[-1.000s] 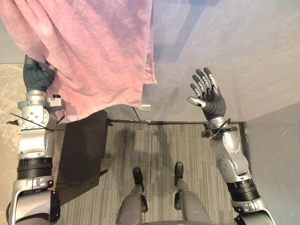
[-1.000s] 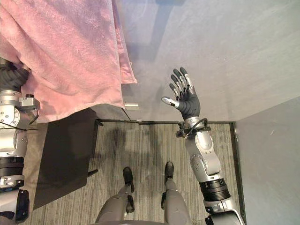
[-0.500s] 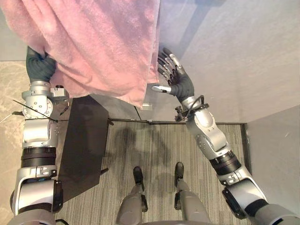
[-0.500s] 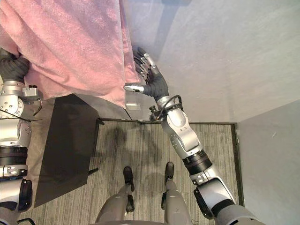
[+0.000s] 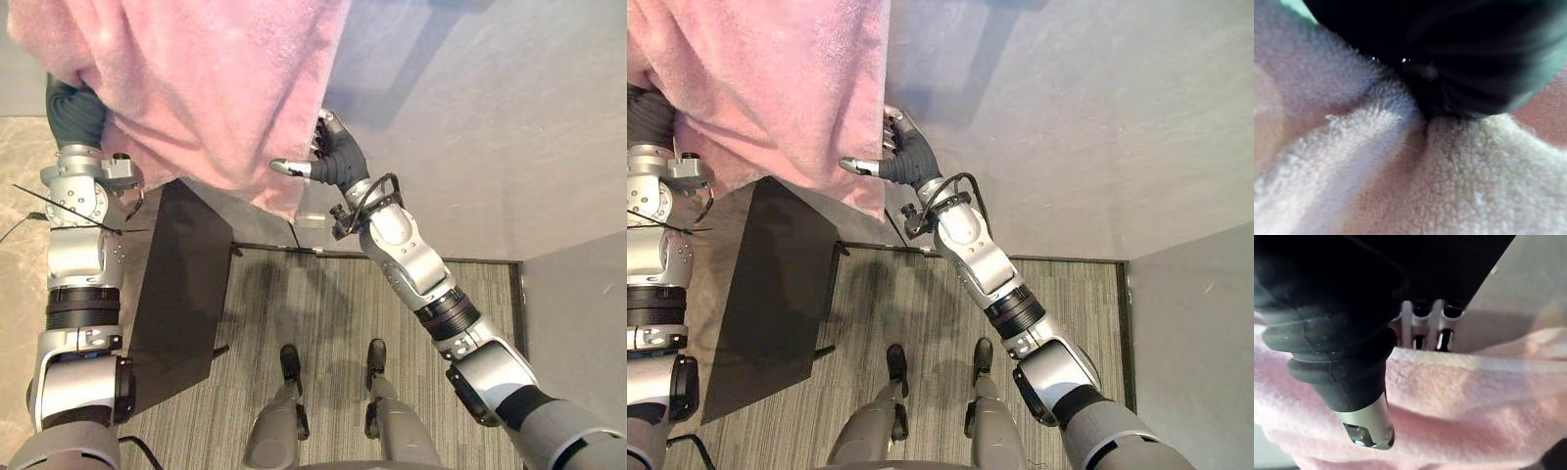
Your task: Organize washtable
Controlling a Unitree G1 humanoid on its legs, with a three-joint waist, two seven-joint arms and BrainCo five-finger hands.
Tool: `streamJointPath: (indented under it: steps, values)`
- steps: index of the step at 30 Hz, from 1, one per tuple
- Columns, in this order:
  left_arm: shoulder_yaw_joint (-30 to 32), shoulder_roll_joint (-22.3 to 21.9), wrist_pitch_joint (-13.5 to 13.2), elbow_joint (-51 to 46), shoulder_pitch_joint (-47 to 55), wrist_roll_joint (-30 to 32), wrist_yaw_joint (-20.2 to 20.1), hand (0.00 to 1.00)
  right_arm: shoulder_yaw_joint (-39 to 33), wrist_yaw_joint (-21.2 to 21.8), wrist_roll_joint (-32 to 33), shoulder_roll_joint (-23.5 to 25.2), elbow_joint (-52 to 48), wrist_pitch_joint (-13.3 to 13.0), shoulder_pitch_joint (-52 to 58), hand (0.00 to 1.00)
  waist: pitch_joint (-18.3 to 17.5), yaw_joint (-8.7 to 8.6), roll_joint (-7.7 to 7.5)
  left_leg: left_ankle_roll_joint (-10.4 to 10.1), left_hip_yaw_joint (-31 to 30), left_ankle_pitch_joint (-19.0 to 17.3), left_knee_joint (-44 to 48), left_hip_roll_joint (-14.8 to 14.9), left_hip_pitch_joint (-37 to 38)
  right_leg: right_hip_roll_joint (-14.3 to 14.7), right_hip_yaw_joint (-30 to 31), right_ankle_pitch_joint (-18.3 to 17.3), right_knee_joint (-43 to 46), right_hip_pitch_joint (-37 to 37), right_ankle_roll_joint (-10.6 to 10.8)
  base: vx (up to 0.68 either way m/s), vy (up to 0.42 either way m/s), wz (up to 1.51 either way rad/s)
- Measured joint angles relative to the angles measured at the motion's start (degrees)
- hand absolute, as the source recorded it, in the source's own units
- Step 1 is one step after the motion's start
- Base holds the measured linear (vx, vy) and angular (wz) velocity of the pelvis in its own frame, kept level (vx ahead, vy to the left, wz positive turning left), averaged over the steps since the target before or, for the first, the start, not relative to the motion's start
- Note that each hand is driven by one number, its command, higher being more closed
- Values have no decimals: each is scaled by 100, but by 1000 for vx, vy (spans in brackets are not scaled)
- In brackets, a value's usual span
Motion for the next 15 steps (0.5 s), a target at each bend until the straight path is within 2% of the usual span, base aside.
streamJointPath:
  steps: [9,15]
  values:
    - [6,5,-17,162,-283,-96,9,100,-73,-223,-227,114,0,-2,-247,100,135,14,53,-1,-1,2,1,0,-93,3,17,0,1,-101,-1,11,6,0]
    - [0,28,-24,296,-391,-102,-4,100,-174,-275,-398,153,0,-2,-284,100,157,100,92,-1,9,2,2,3,-78,8,25,21,1,-95,-29,11,6,0]
